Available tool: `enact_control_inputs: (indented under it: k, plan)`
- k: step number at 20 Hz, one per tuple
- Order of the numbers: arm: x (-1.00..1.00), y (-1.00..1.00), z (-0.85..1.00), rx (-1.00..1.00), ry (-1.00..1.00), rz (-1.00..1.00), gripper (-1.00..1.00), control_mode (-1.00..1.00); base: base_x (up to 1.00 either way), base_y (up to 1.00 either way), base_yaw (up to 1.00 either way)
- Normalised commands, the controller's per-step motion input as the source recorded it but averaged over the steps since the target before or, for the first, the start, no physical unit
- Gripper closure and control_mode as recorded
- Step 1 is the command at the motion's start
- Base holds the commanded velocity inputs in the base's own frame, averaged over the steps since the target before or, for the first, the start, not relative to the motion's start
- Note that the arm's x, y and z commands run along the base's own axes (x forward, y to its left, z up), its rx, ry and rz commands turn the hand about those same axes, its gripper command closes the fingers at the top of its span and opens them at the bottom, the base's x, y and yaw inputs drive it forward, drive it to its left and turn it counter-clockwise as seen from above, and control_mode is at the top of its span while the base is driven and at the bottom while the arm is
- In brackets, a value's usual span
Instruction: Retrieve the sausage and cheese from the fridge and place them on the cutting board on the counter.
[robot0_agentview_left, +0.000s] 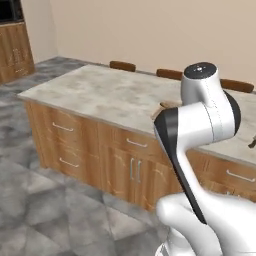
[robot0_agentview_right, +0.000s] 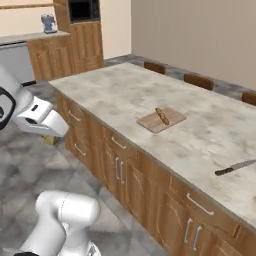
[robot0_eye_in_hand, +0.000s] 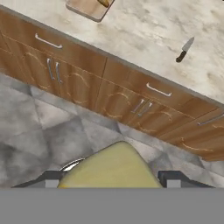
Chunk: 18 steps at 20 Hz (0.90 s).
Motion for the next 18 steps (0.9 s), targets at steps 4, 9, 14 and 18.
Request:
enact_control_inputs:
  k: [4, 9, 14, 18]
  plan:
    - [0.00, 0.00, 0.00, 0.00, 0.00, 0.00, 1.00, 1.00, 0.60, 0.80, -0.66]
    - [0.00, 0.00, 0.00, 0.00, 0.00, 0.00, 1.00, 1.00, 0.80, 0.82, -0.65]
    - [0.00, 0.00, 0.00, 0.00, 0.00, 0.00, 1.00, 1.00, 0.67, 0.58, -0.62]
    - [0.00, 0.00, 0.00, 0.00, 0.00, 0.00, 1.00, 1.00, 0.73, 0.15, -0.49]
